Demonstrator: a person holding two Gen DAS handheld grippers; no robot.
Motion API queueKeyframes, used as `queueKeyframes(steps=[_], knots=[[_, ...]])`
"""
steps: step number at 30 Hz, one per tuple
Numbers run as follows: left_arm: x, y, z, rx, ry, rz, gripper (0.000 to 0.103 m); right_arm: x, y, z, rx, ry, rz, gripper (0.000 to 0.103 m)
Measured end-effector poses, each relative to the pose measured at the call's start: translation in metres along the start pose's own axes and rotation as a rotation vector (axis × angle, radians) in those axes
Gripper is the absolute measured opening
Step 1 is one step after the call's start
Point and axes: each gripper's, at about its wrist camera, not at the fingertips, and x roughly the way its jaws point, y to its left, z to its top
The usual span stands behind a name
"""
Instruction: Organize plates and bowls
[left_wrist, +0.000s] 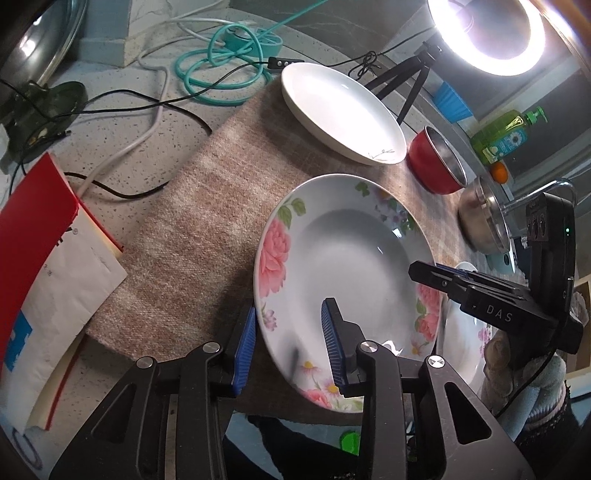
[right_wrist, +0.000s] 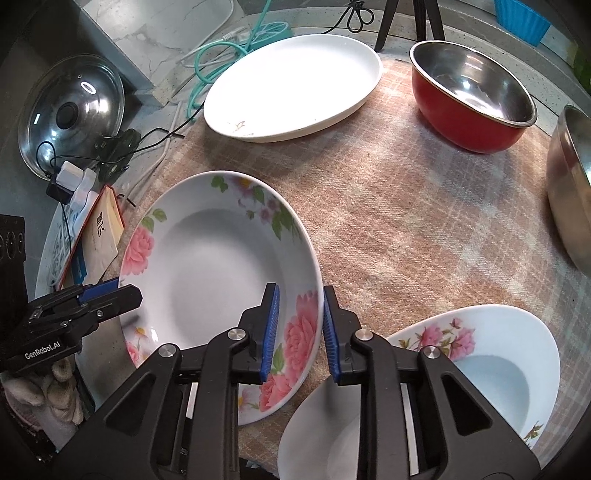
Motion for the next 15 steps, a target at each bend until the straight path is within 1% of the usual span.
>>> queueKeyframes(steps=[7,15], knots=[[-0.007,-0.001,0.005,0.001,-0.02,0.002,0.032,-0.008,0.001,0.0,0.014,-0.016,0.01,0.023],[-0.017,-0.01,0.013,0.02,-0.044,-0.008,0.032,-0.03,-0.002,0.0,0.035,-0.058,0.023,0.023]])
